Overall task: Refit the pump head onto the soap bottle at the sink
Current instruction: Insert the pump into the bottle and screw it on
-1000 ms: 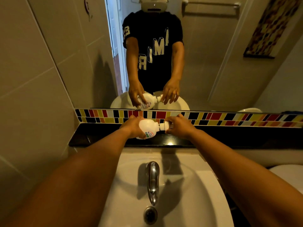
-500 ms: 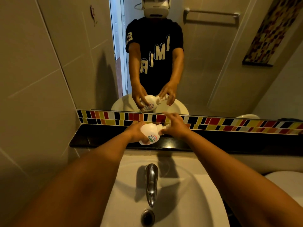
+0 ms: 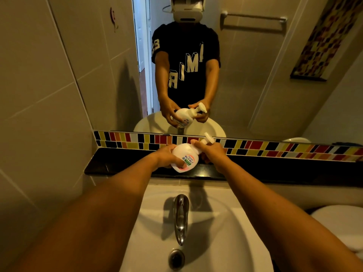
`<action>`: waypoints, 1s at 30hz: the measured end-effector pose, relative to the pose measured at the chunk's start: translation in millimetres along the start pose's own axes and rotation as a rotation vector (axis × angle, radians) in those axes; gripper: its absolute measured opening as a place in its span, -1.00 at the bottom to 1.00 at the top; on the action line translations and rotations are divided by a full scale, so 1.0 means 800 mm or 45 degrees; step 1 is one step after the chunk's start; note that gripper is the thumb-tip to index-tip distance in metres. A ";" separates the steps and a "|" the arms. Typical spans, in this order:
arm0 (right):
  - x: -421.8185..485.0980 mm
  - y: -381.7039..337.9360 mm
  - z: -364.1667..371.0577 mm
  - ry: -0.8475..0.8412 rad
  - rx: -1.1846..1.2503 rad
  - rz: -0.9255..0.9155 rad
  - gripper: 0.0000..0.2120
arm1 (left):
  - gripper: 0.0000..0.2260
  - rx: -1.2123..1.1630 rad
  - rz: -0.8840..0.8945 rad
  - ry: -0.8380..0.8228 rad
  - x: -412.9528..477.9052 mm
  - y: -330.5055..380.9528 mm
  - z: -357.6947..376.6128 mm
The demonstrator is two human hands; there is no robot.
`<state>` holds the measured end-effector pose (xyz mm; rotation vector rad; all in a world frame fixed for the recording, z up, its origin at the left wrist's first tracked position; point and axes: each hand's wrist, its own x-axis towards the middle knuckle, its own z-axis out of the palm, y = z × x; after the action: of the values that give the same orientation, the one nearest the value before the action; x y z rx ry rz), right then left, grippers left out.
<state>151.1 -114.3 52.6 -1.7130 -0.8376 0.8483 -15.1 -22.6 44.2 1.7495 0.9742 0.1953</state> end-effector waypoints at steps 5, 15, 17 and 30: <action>0.000 0.002 0.002 -0.084 0.045 0.003 -0.43 | -0.54 -0.037 0.021 -0.031 0.000 0.006 -0.001; 0.001 0.000 -0.016 -0.285 0.146 0.061 -0.51 | -0.52 -0.057 -0.029 -0.061 0.002 0.008 -0.009; 0.002 -0.002 -0.012 -0.264 0.091 0.050 -0.43 | -0.52 -0.053 -0.029 -0.050 0.001 0.010 -0.008; 0.003 -0.012 -0.006 -0.288 0.059 0.080 -0.50 | -0.51 -0.016 -0.042 -0.030 -0.007 0.014 -0.014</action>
<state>155.0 -111.8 62.4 -1.6299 -0.9098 1.1110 -19.2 -19.1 60.0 1.7195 0.9818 0.1588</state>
